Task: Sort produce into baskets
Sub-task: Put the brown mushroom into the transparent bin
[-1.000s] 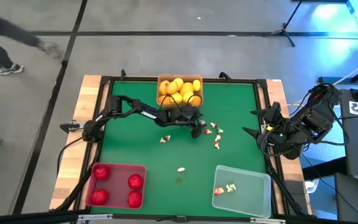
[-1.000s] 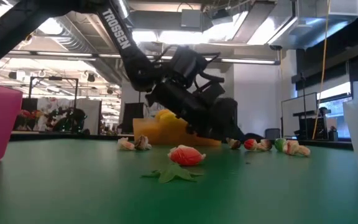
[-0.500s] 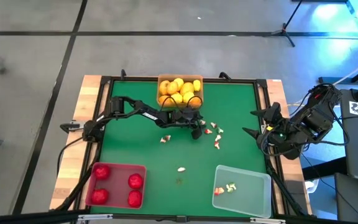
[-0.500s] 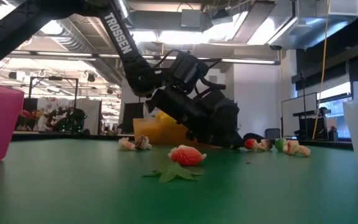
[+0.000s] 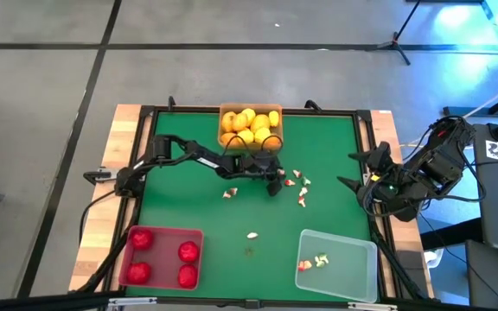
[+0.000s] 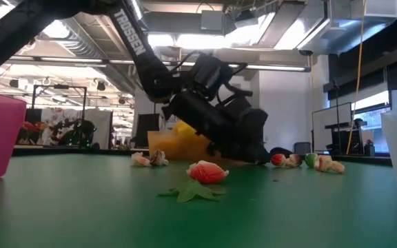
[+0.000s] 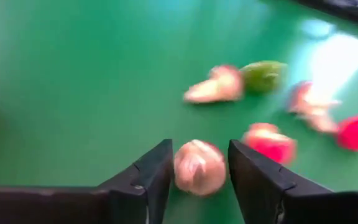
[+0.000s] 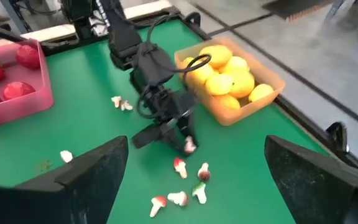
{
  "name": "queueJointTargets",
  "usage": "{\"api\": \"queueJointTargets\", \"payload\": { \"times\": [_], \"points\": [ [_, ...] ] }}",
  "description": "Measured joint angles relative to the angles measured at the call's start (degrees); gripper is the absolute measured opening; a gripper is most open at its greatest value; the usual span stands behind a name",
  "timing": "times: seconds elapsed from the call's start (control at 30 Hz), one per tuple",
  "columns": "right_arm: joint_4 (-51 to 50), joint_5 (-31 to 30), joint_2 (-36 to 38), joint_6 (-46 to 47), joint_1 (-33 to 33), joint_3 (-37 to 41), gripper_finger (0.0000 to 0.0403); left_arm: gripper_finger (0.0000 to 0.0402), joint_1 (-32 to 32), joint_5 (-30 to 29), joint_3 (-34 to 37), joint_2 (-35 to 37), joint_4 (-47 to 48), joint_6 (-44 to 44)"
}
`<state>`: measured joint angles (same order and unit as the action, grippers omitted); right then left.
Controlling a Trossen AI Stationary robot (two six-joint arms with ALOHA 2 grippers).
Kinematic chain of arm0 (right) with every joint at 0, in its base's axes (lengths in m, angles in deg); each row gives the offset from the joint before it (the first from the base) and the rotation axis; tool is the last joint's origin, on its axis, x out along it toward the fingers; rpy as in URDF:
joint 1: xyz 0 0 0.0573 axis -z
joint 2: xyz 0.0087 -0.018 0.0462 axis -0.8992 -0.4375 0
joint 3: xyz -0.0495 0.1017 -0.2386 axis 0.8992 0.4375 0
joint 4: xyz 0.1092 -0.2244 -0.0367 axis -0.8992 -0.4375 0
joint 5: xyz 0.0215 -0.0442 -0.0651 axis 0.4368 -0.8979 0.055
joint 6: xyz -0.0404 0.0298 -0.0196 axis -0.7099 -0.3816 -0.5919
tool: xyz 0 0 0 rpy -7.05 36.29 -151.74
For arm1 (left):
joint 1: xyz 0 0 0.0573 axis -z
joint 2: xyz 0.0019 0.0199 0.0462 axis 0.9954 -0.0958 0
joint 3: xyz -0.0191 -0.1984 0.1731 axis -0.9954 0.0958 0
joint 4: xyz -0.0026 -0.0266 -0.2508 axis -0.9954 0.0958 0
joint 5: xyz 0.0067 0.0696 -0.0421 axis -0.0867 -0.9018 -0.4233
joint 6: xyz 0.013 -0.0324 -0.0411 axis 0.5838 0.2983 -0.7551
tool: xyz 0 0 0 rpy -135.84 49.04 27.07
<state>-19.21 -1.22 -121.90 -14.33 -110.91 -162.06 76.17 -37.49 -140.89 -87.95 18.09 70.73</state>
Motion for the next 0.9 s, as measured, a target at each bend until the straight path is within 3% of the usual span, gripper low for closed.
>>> {"api": "queueJointTargets", "payload": {
  "times": [0.13, 0.27, 0.43, 0.63, 0.8, 0.9],
  "points": [
    [2.0, -3.9, 0.6, -1.8, -0.1, -1.3, 0.0374, 0.0140, 0.0, -0.2, -0.1, 4.5, 0.8, 0.2],
    [5.1, -4.0, 3.4, -11.0, -0.5, -4.5, 0.0374, 0.0134, 0.2, -0.8, -0.1, 7.9, 2.6, 0.3],
    [6.3, -4.1, 11.2, -20.2, -4.4, -5.7, 0.0374, 0.0133, 0.8, 1.9, -0.1, 13.1, 2.1, -2.4],
    [2.5, -3.3, 22.1, -19.3, -8.4, -5.6, 0.0374, 0.0131, 4.6, 2.8, -0.1, 17.3, 3.0, -0.5],
    [2.8, -2.8, 27.1, -17.6, -8.3, -3.5, 0.0374, 0.0131, 5.2, -5.1, -0.2, 17.5, 11.2, 0.5],
    [2.8, -1.5, 28.0, -17.3, -8.3, -1.0, 0.0374, 0.0144, 3.6, -2.2, -0.1, 16.7, 13.9, -1.7]
  ]
}}
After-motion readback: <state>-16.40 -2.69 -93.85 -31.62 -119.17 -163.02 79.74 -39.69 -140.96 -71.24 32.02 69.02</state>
